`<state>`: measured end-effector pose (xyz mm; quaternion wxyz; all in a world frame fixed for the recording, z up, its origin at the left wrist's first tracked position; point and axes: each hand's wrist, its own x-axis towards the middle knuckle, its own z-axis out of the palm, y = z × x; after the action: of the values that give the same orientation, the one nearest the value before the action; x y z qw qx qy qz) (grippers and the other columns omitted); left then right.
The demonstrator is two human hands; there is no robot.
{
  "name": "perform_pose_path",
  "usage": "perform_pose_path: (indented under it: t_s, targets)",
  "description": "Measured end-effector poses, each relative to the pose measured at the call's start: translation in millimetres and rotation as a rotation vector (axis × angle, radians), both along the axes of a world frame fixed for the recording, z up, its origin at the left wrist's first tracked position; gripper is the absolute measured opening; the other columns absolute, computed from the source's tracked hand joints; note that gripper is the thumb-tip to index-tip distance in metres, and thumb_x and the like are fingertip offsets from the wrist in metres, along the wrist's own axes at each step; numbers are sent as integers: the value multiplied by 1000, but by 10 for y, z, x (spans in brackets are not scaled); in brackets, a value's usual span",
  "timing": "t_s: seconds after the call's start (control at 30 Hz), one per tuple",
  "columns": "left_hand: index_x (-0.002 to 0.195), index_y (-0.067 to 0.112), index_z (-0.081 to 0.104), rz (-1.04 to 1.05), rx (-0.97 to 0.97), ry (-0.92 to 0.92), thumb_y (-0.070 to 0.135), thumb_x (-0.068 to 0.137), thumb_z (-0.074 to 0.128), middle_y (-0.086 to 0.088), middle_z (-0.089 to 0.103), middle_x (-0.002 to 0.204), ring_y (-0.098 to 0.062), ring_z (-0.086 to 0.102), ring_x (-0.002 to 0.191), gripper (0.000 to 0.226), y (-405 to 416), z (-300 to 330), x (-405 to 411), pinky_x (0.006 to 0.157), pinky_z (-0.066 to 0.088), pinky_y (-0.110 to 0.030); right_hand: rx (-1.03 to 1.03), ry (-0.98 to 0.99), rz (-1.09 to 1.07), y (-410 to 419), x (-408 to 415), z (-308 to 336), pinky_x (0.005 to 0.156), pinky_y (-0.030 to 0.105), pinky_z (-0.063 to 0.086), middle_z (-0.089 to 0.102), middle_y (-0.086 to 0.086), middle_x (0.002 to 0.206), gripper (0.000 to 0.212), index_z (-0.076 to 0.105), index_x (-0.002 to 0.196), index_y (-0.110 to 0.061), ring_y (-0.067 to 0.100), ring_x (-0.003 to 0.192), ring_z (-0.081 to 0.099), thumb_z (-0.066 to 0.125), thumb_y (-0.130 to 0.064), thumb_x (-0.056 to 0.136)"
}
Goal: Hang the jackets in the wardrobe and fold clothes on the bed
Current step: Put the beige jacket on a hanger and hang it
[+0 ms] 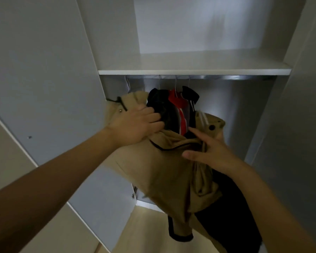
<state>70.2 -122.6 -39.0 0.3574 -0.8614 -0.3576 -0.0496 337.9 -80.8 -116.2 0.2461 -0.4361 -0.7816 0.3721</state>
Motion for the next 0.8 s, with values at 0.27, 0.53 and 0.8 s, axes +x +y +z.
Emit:
perform_pose_path:
  t_s: [0.27, 0.53, 0.8]
  targets:
    - [100, 7, 70, -61, 84, -324, 6, 80, 69, -9, 67, 98, -29, 62, 91, 20, 77, -91, 430, 89, 42, -40, -41, 123, 51, -14, -293, 50, 92, 17, 37, 27, -12, 122, 42, 58, 102, -46, 12, 108, 41, 83, -42, 68]
    - [139, 25, 45, 487, -854, -1945, 33, 100, 42, -6, 46, 142, -25, 44, 129, 40, 121, -438, 49, 102, 30, -33, -118, 494, -25, -247, -367, -269, 82, 8, 43, 48, -7, 123, 42, 58, 106, -43, 15, 112, 52, 72, -12, 81]
    - [133, 25, 54, 674, -1292, -1763, 66, 81, 58, -4, 59, 128, -23, 58, 111, 67, 192, -643, 126, 91, 48, -37, -107, 531, -52, -342, -368, -364, 91, 21, 42, 43, 4, 134, 46, 56, 101, -46, 16, 110, 51, 72, -7, 81]
